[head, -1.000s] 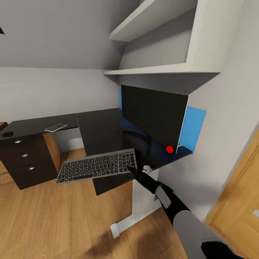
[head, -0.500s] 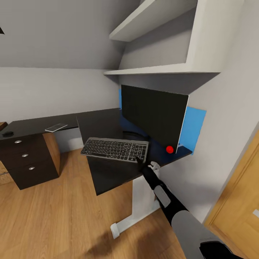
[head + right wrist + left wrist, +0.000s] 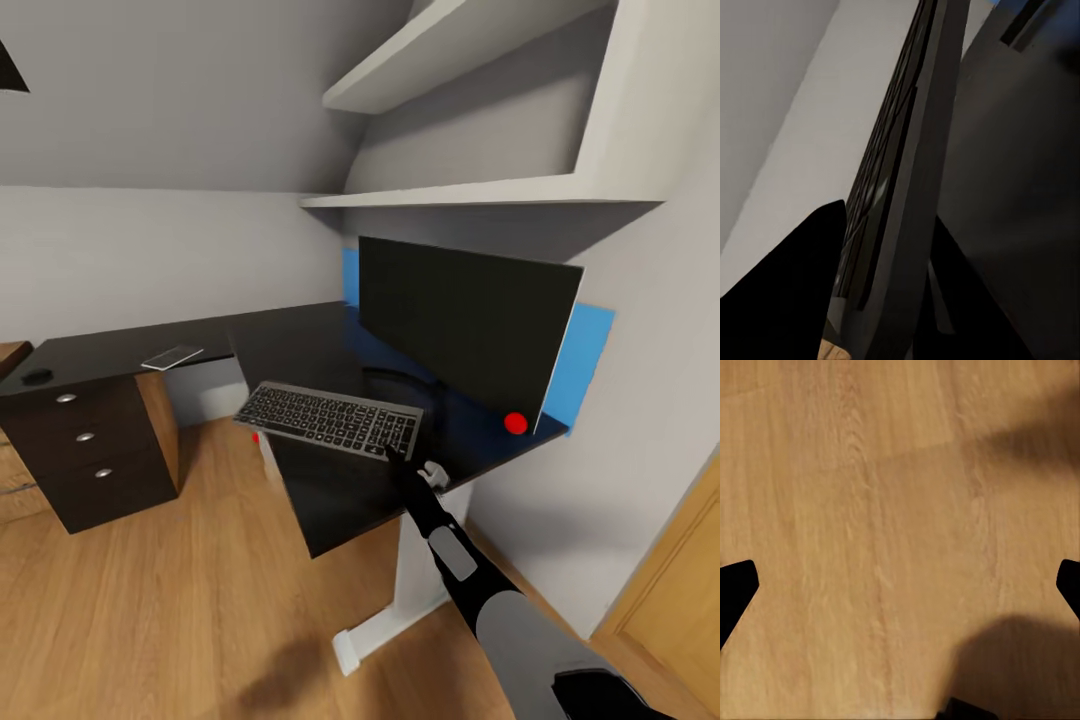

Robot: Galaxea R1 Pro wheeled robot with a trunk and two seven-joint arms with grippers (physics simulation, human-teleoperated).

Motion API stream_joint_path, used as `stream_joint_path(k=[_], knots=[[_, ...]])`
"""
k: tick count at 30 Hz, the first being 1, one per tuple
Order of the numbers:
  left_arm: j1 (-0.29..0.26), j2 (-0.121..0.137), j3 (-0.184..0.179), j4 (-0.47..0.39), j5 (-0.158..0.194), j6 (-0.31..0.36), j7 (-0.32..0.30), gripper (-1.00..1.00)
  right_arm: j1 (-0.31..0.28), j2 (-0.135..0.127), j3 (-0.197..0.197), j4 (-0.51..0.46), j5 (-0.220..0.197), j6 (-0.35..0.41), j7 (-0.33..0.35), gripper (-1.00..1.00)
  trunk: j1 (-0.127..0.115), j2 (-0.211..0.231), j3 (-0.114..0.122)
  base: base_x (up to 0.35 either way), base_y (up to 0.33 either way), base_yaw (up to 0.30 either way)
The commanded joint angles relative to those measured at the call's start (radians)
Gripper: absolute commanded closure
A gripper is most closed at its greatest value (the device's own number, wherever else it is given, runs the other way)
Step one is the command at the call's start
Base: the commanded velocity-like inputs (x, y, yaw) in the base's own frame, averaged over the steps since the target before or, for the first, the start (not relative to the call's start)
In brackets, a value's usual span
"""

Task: In the bedroom, organize the workspace by keeping the computer under the desk, ensuring the monitor is on the desk, placing the keyboard on the desk next to the monitor, placing the mouse on the desk next to the keyboard, moving the folder from the swivel chair onto the desk next to the mouse, stacking the notebook on top of the folder with the pen on top of the notebook, and positioning the swivel chair next to the desk.

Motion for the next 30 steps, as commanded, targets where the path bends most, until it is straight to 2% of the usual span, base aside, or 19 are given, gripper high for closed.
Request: stream_joint_path(k=[1,9,10,12,22,29,30], knots=[[-0.001,0.0,0.001,0.001,0.0,-0.004,0.001,-1.0,-0.001,0.0,0.001,0.003,-0.005,-0.005,0.003,1.0,0.0,0.0,-0.001,0.121,0.31,0.0],[-0.001,0.003,0.003,0.001,0.005,0.0,0.0,-1.0,-0.001,0.0,-0.004,0.012,-0.033,-0.006,0.002,1.0,0.0,0.0,-0.001,0.177,0.3,0.0],[-0.001,0.003,0.003,0.001,0.005,0.0,0.0,-1.0,-0.001,0.0,-0.004,0.012,-0.07,-0.009,0.0,1.0,0.0,0.0,-0.001,0.067,0.316,-0.186],[-0.001,0.002,0.003,0.001,0.005,-0.001,0.0,-1.0,-0.001,0.0,-0.004,0.013,-0.082,-0.01,0.0,1.0,0.0,0.0,-0.001,0.035,0.324,-0.221],[-0.001,0.003,0.003,0.001,0.005,-0.004,0.0,-1.0,-0.001,0.0,-0.004,0.015,-0.092,-0.013,0.0,1.0,0.0,0.0,-0.001,0.005,0.331,-0.255],[-0.001,0.003,0.003,0.001,0.005,-0.004,0.0,-1.0,-0.001,0.0,0.0,0.056,-0.096,-0.074,0.0,1.0,0.0,0.0,-0.001,0.0,0.332,-0.261],[-0.001,0.003,0.003,0.001,0.005,-0.004,0.0,-1.0,-0.001,0.0,0.001,0.059,-0.109,-0.085,0.0,1.0,0.0,0.0,-0.001,0.03,0.27,-0.261]])
